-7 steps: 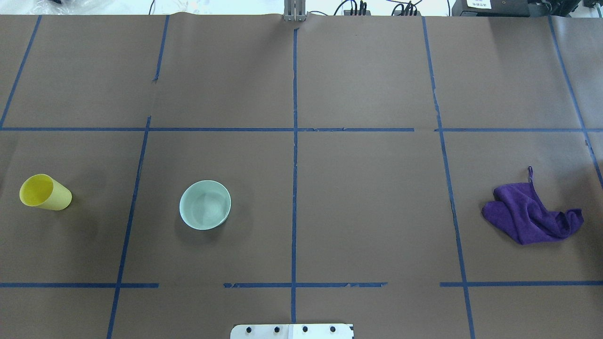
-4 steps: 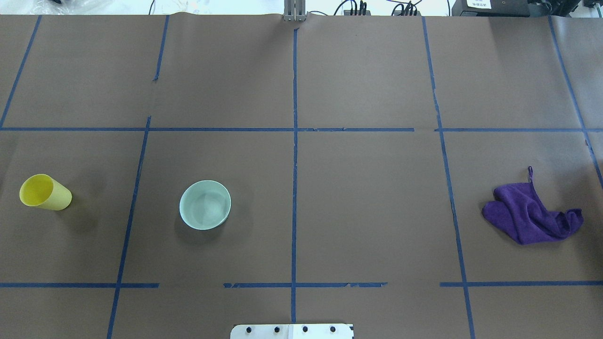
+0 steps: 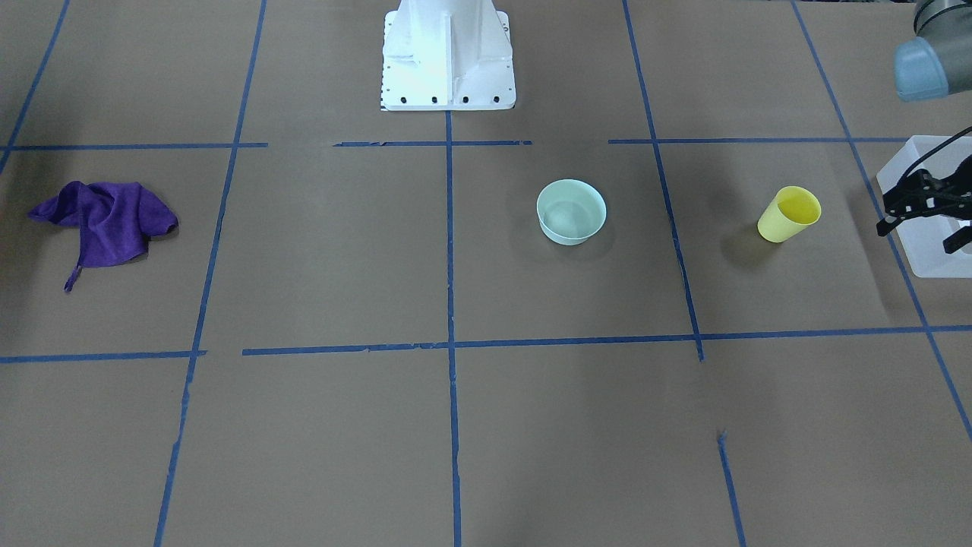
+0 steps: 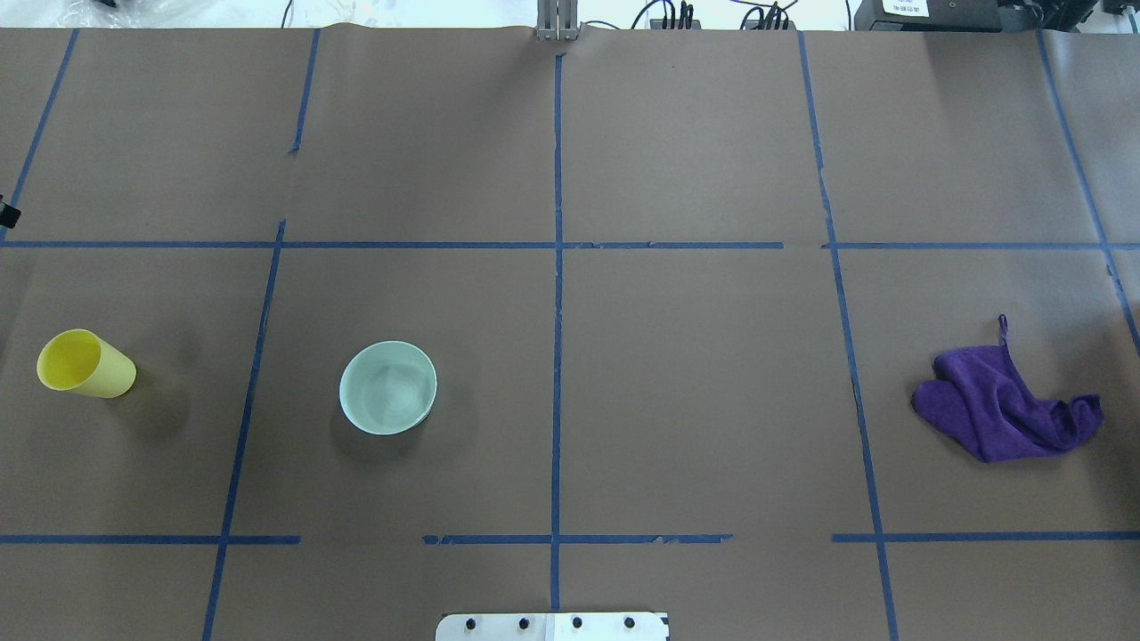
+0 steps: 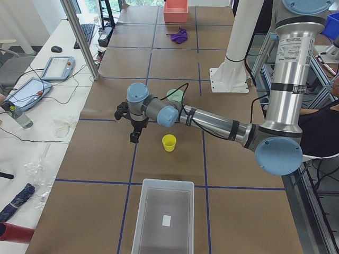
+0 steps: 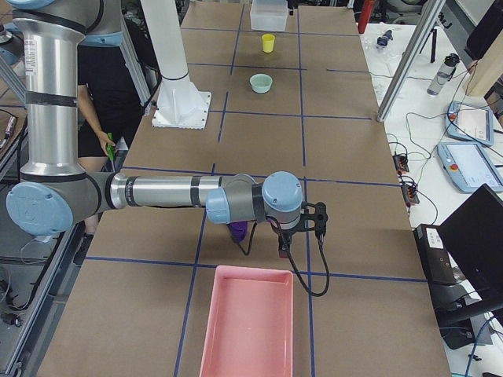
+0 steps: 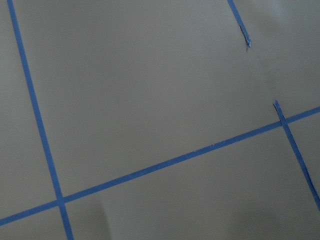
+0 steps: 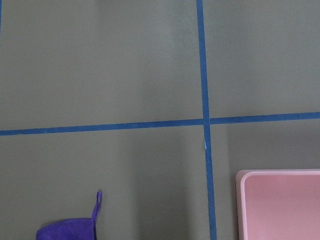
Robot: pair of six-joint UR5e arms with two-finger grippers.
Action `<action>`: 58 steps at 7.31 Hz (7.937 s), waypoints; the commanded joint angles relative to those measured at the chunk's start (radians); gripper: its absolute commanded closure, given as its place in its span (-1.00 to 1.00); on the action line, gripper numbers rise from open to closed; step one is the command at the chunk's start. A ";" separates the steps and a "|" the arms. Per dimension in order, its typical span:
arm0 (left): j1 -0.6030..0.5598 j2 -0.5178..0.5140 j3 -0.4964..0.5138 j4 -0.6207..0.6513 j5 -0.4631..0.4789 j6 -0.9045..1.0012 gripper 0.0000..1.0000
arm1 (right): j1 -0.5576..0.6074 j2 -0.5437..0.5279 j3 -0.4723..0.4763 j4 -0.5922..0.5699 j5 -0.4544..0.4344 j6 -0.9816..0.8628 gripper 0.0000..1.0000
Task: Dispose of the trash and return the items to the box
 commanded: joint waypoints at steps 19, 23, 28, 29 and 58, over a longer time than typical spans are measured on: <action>0.318 0.228 0.063 -0.482 0.139 -0.524 -0.33 | -0.366 0.108 0.213 -0.146 -0.107 0.153 -1.00; 0.305 0.237 0.019 -0.479 0.129 -0.516 1.00 | -0.440 0.113 0.215 -0.141 -0.144 0.260 -1.00; 0.168 0.222 -0.212 -0.172 0.081 -0.507 1.00 | -0.568 -0.046 0.201 0.229 -0.295 0.554 -1.00; 0.166 0.220 -0.225 -0.160 0.081 -0.500 1.00 | -0.601 -0.083 0.201 0.248 -0.316 0.559 -1.00; -0.326 0.232 0.264 -0.064 0.014 0.263 1.00 | -0.281 -0.129 0.508 -0.014 -0.119 0.411 1.00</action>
